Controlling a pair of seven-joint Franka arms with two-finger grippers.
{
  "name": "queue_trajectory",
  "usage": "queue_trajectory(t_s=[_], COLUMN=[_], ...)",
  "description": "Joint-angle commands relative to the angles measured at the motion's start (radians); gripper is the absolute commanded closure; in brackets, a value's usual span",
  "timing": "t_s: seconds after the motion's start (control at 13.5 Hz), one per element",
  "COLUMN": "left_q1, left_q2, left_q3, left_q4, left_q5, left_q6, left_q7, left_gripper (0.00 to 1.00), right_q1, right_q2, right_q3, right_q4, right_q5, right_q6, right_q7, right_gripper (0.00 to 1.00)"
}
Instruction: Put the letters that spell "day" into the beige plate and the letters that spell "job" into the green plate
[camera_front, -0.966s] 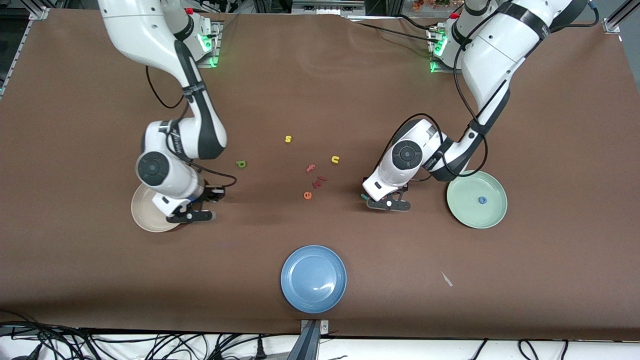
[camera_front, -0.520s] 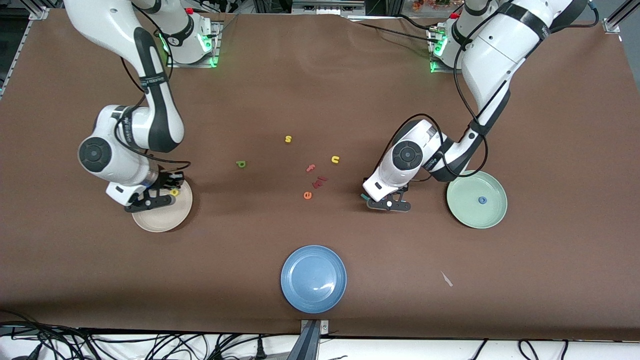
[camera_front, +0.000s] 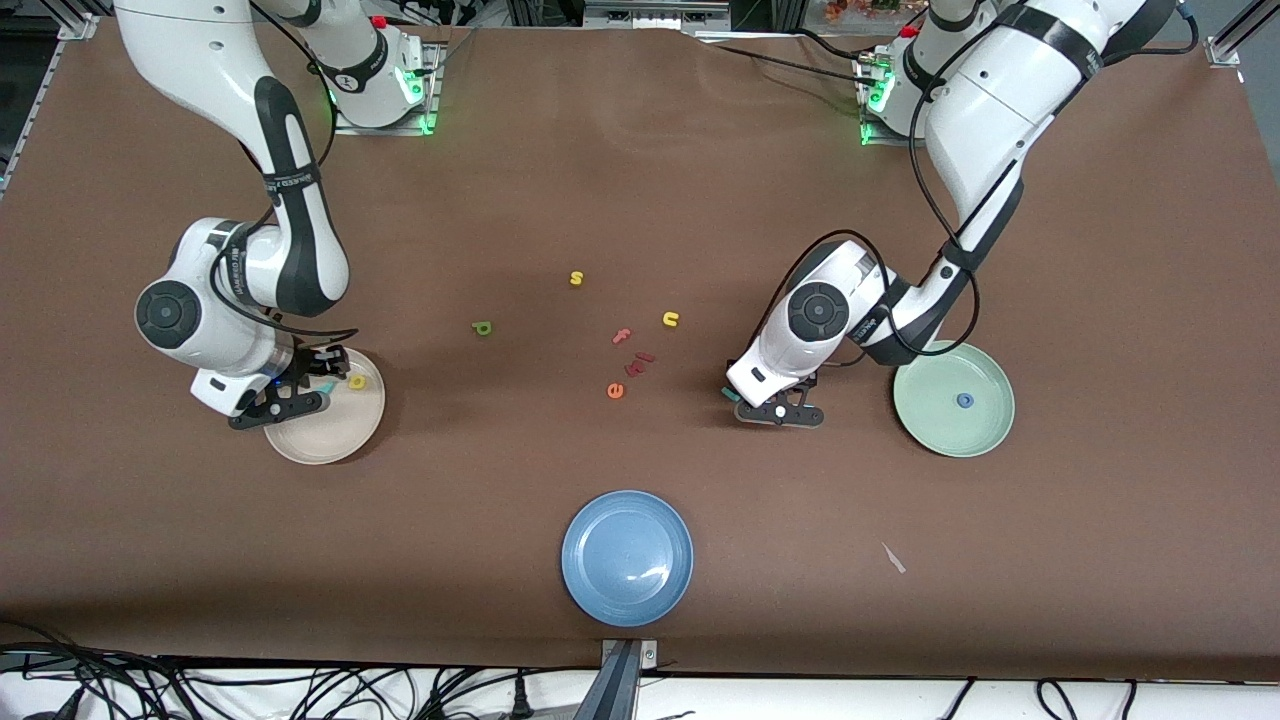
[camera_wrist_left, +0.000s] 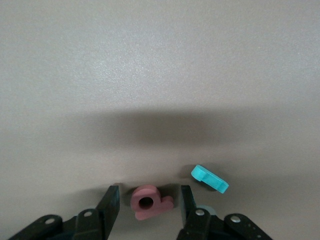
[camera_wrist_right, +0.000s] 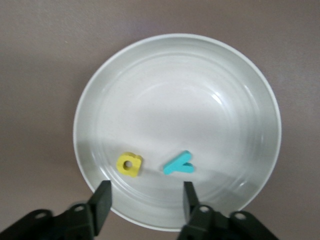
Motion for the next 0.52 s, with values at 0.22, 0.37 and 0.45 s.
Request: queue_trajectory(t_s=[0.22,0.37,0.45], left_q1=[-0.004,-0.007,-0.007], left_q2=[0.027,0.031,0.031], left_q3=[-0.004,-0.004,-0.004], left_q4=[0.015,0.021,0.026], left_q5=[0.035,0.034,0.035], left_q6=[0.002,0.002,0.002], left_q7=[-0.023,-0.023,-0.024], left_gripper=[0.44,0.44,0.44], right_q1=[0.055,0.055,0.056], right_q2=[-0.031,-0.046,-0.054], right_q3=[0.054,0.096,0.118], right_q4=[-0.005,-0.019,-0.023], right_q5=[0.016,0.016,0.016], right_q6=[-0.025,-0.024,-0.022], right_q7=[0.261,0.342,0.38], right_gripper=[0.0,0.0,0.0])
